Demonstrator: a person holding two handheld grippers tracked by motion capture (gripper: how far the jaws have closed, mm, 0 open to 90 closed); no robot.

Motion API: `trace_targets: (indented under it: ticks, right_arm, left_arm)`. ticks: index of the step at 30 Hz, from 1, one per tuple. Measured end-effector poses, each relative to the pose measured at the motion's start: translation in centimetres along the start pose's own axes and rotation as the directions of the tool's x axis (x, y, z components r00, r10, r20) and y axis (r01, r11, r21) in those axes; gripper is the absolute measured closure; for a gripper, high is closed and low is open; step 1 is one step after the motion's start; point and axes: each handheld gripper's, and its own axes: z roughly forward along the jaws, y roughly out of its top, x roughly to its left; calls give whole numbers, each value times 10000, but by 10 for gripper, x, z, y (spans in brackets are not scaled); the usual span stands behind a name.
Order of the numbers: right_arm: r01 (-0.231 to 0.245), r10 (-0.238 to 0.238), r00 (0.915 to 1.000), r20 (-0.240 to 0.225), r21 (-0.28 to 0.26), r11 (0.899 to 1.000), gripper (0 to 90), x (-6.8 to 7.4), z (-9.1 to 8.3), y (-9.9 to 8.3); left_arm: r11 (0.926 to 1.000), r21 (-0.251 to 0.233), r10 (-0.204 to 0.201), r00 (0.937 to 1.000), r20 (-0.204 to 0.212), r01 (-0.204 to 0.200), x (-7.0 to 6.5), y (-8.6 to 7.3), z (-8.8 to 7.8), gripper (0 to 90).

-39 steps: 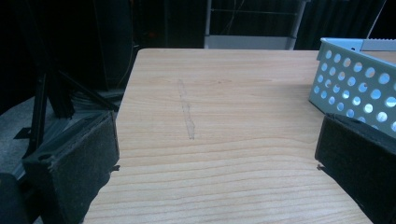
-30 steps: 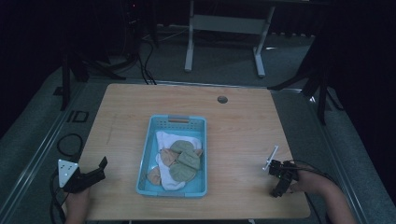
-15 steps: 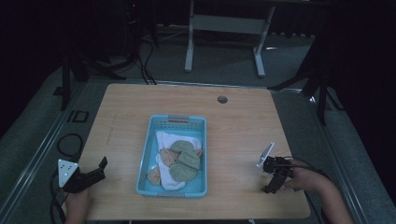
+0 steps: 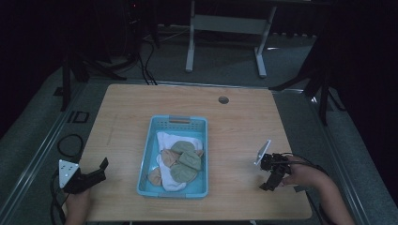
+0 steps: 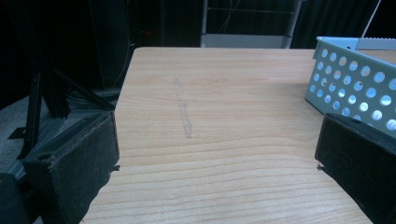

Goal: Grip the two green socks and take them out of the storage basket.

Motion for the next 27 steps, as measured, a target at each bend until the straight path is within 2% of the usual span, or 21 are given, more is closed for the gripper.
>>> trace_targets:
  ticks: [9, 12, 18, 27]
  right_arm:
    - [180, -180, 9998, 27, 60, 9998, 151, 0, -8, 11]
    - [250, -250, 9997, 58, 24, 9997, 151, 0, -11, 17]
    - [471, -471, 9988, 104, 53, 9989, 151, 1, -17, 29]
    - [853, -855, 9962, 191, 99, 9963, 155, 4, -25, 48]
  left_arm:
    - [10000, -16, 58, 10000, 52, -58, 0, 0, 0, 0]
    - [9998, -104, 191, 9997, -134, -192, -1, 0, -1, 0]
    - [9998, -81, 176, 9998, 63, -175, -1, 0, 0, 0]
    - [9999, -41, 126, 9998, 122, -125, 0, 0, 0, 0]
